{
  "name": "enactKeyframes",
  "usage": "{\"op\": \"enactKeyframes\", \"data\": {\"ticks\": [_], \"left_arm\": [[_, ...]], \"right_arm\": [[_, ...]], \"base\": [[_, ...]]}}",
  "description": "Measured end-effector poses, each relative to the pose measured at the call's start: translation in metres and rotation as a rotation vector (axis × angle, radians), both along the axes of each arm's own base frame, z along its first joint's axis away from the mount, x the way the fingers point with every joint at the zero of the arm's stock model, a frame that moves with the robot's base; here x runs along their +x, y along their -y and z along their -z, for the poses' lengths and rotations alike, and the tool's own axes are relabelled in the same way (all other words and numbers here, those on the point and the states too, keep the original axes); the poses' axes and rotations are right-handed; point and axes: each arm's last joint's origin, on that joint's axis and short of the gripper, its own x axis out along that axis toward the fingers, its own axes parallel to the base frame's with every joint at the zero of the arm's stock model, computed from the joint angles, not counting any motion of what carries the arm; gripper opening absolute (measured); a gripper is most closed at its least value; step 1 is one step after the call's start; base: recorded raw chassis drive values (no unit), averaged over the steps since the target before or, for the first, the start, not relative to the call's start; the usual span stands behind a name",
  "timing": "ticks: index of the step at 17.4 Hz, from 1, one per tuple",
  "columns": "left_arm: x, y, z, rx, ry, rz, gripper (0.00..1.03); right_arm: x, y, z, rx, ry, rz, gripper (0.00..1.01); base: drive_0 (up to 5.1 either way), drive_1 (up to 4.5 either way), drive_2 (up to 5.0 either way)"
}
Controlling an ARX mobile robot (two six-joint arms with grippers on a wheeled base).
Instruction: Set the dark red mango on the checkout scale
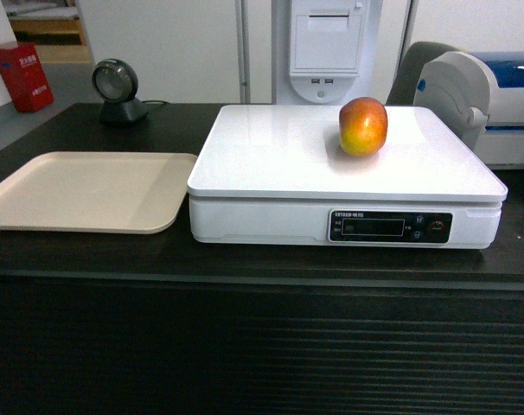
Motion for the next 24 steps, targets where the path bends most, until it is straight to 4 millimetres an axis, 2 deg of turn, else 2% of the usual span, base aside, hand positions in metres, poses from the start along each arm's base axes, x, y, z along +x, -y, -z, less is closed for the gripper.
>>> {"op": "enactKeyframes", "data": {"ticks": [3, 11, 24], "left_arm": [[-0.013, -0.012, 0.009, -0.002, 0.004, -0.014, 0.02], [-0.036, -0.011, 0.029, -0.002, 0.001, 0.006, 0.02], [-0.051, -0.011, 0.028, -0.002, 0.016, 0.006, 0.02]], "right_arm": [[0.0, 0.0, 0.0, 0.0, 0.0, 0.0, 0.98], [0.0, 0.0, 0.0, 0.0, 0.0, 0.0, 0.98], [0.0, 0.0, 0.0, 0.0, 0.0, 0.0, 0.98]], "base": [[0.0, 0.0, 0.0], [0.0, 0.0, 0.0], [0.0, 0.0, 0.0]]}}
